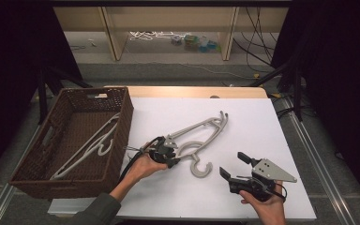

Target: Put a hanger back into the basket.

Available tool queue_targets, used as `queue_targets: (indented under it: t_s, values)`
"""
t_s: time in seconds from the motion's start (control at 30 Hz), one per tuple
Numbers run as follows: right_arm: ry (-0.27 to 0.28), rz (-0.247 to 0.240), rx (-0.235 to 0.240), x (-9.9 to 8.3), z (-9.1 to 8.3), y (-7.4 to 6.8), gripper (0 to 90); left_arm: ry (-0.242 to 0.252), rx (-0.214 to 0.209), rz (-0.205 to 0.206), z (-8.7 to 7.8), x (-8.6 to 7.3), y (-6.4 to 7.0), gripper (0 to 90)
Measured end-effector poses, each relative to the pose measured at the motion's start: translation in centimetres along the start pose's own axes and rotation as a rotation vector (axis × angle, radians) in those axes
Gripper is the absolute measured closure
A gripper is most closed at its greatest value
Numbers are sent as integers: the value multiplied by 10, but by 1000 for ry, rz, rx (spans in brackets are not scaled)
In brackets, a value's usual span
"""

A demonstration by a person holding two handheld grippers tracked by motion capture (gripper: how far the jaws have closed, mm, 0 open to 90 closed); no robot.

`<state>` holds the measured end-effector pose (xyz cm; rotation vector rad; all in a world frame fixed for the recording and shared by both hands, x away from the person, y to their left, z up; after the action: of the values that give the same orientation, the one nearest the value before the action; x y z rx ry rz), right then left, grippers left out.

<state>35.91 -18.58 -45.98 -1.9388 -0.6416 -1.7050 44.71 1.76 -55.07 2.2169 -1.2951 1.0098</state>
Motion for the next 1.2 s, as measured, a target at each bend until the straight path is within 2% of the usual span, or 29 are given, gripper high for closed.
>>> queue_targets:
  t_s: [0.03,0.07,0.1,0.13,0.17,0.27,0.4,0.5,0.53,0.57,0.63,0.7,0.73,0.83,0.9,1.0,1.03,1.1,1.13,1.2]
  values:
    - [-2,-1,2,0,0,0,182,11,5,-12,1,1,1,734]
    - [0,-1,1,0,0,0,182,-14,-1,20,-1,0,1,737]
    - [4,-1,4,0,0,0,182,0,9,9,-1,1,2,740]
    - [3,-2,3,0,0,0,182,-15,2,30,-3,1,2,742]
    - [4,-3,3,0,0,0,182,9,12,18,-3,4,2,744]
    - [4,-1,3,0,0,0,182,-1,-4,46,-9,6,1,750]
    - [5,-5,2,0,0,0,182,46,-1,21,-11,12,0,758]
    - [9,4,8,1,0,-1,182,68,6,24,-13,16,1,772]
    - [2,-2,2,1,-1,0,183,63,7,39,-15,17,1,776]
    - [15,4,4,1,0,-1,183,80,14,15,-16,20,1,784]
    - [10,3,4,1,0,0,183,108,18,7,-19,24,1,798]
    - [9,-1,4,1,0,0,183,115,30,-1,-23,26,-1,811]
    - [8,-2,5,1,0,0,183,136,36,-24,-25,29,-3,812]
    - [1,-3,2,0,0,1,183,172,44,-51,-31,33,-6,813]
    - [17,-7,10,1,1,0,183,188,46,-46,-35,36,-8,814]
    - [-3,-9,-2,-1,0,1,183,222,47,-69,-40,43,-6,814]
    - [-2,-1,1,0,0,0,183,225,49,-63,-42,45,-6,814]
    - [9,-8,10,1,1,0,183,246,41,-70,-47,51,-4,814]
    - [3,-3,7,0,0,0,183,274,35,-84,-50,56,-3,814]
    - [-5,-5,-1,-1,-1,1,183,286,23,-86,-54,60,-1,814]
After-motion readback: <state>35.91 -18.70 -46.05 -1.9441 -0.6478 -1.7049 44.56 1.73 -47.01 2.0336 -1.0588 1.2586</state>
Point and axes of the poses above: each handheld gripper's, and its own axes: z roughly forward along the jaws, x roughly out of its top, y roughly to its right, the point moved 9 cm from there along z, roughly forward along the jaws, and after that the axes turned 10 degrees about y, right-handed, at the moved point
